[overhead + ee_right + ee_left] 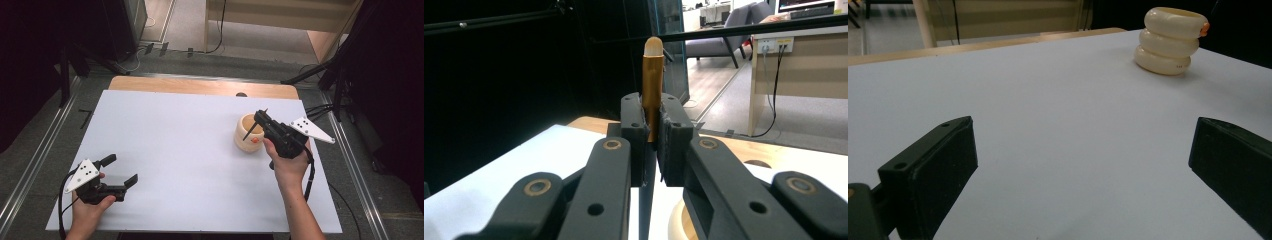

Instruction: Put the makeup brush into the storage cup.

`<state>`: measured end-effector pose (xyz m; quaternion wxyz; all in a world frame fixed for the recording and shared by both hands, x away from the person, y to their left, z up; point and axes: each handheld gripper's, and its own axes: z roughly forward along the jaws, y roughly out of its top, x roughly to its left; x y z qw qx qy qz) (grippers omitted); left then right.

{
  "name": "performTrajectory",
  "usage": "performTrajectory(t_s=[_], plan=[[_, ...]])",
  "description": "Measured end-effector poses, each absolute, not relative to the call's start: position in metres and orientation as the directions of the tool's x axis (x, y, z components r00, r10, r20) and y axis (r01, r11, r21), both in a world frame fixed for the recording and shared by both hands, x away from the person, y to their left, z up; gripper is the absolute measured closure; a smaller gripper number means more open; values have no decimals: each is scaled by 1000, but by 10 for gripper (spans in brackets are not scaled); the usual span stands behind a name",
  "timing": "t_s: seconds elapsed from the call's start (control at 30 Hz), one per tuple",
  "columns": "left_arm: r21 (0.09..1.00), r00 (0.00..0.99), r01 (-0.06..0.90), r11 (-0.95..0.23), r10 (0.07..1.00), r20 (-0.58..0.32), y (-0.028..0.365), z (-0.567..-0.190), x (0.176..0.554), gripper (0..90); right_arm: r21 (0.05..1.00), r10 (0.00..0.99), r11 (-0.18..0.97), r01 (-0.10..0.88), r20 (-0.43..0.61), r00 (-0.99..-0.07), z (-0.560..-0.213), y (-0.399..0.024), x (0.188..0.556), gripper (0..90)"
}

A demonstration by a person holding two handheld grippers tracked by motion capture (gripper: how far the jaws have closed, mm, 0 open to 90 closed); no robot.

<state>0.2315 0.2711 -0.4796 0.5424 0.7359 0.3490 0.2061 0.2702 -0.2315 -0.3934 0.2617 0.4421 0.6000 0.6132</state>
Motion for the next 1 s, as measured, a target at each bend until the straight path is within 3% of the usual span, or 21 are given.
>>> performTrajectory(t_s=[1.0], plan=[[940,647,301,-162,759,-77,282,-482,224,0,975,889,-129,180,194,-414,-388,-246,285,848]])
